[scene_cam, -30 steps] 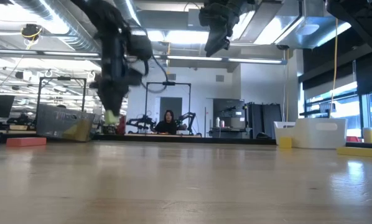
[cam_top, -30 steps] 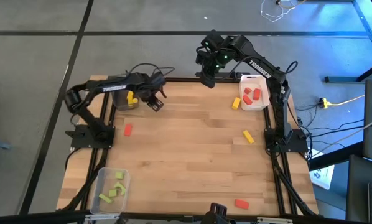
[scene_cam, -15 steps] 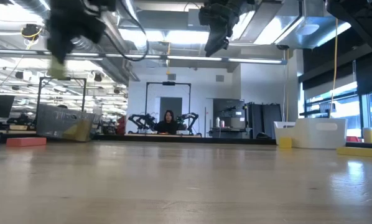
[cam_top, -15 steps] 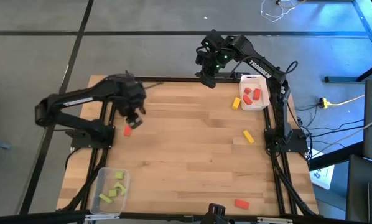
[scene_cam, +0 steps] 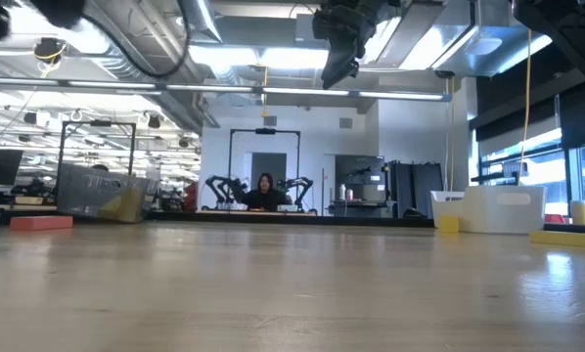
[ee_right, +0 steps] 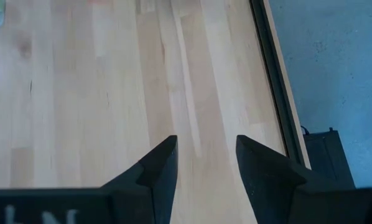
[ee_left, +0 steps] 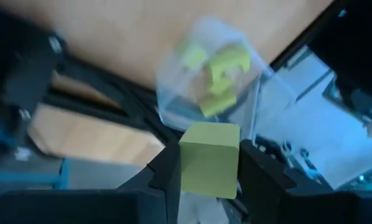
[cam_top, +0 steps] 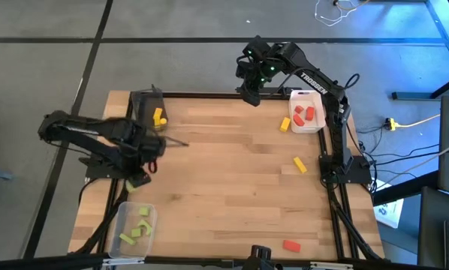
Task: Sort & place blocks by color
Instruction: Put the green block into the transparent bin
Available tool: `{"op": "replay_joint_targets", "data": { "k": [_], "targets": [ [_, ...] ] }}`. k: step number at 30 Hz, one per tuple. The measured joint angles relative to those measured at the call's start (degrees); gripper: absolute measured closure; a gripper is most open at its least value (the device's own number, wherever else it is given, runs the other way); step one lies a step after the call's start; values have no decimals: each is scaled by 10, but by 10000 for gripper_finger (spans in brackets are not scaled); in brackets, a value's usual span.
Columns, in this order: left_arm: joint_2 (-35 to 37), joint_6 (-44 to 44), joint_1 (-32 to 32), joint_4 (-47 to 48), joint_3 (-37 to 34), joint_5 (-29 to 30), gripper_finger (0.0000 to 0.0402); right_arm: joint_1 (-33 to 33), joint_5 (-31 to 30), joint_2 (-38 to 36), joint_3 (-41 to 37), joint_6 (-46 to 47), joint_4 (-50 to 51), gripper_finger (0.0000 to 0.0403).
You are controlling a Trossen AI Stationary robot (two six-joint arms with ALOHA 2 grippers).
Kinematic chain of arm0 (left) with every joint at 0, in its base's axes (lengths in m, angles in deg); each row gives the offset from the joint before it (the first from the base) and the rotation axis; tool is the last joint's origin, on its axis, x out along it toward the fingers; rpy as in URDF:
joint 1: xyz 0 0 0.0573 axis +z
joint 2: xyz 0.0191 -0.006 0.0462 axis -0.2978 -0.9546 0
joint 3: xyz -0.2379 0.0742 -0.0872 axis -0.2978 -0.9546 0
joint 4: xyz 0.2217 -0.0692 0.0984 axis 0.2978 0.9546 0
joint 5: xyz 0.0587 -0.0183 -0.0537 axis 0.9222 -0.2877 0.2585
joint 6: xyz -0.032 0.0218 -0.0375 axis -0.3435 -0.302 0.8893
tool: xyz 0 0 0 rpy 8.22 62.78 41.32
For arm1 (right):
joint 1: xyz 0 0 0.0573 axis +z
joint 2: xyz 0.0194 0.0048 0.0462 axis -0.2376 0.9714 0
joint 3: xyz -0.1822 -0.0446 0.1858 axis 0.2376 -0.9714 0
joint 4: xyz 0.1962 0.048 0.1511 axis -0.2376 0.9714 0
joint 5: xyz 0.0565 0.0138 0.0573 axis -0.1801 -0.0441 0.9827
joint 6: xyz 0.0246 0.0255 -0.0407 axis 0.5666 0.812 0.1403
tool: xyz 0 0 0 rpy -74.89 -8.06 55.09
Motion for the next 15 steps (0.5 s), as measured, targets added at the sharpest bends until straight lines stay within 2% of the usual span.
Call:
{"op": "replay_joint_targets", "data": {
  "k": [3,6,11,15],
  "targets": [
    [-3,82,-64,-16,0,-19,285,0,0,0,0,-4,0,240],
    [-12,166,-124,-84,0,-22,285,0,0,0,0,-11,0,240],
    [-48,297,-214,-202,0,3,286,0,0,0,0,-23,0,240],
    [-101,355,-272,-238,0,30,286,0,0,0,0,-28,-2,240]
  ]
}}
